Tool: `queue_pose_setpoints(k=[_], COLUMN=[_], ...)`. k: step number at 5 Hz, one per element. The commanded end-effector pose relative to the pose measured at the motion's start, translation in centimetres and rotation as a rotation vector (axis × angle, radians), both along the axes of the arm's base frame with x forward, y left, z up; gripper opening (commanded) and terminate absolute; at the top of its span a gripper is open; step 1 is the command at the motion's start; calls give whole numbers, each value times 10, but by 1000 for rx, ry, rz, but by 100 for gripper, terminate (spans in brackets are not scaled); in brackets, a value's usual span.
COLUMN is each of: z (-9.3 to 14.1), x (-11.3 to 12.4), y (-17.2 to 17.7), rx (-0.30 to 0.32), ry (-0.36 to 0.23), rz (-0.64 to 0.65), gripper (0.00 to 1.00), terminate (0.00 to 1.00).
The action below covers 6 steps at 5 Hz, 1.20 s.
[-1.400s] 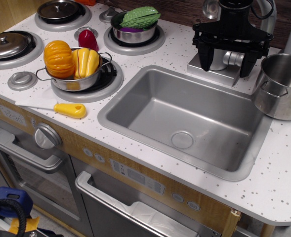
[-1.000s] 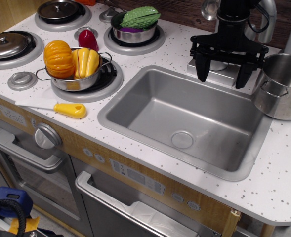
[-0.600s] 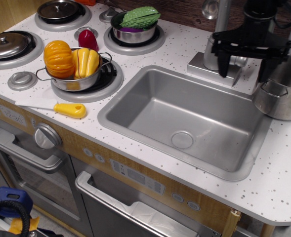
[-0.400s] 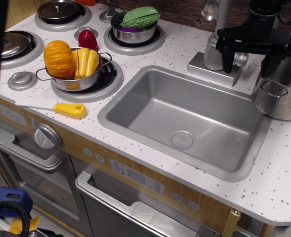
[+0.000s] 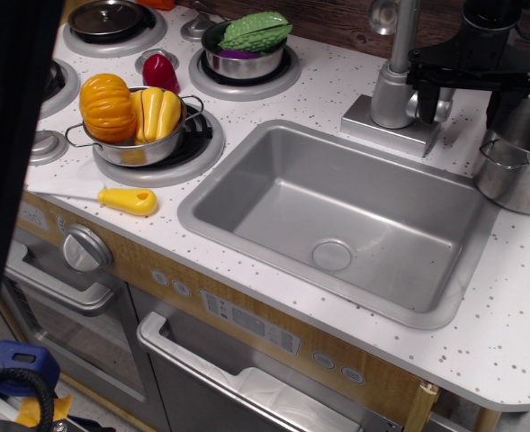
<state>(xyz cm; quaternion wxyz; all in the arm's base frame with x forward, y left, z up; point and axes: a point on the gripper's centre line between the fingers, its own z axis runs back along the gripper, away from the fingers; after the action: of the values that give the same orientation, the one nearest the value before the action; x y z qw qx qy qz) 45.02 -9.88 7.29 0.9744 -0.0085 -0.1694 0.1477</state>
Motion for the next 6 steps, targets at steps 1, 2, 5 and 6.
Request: queue_pose_setpoints(k=[1,2,5,6], z=[24,48,56,42], x=[4,-5,14,17], y=[-16,-17,-29,-27], rx=[-20,2,6,-16], ry=[-65,-30,-97,-113], rz=[-8,-1,-48,-62], gripper=[100,100,100,100], terminate=[0,0,0,0])
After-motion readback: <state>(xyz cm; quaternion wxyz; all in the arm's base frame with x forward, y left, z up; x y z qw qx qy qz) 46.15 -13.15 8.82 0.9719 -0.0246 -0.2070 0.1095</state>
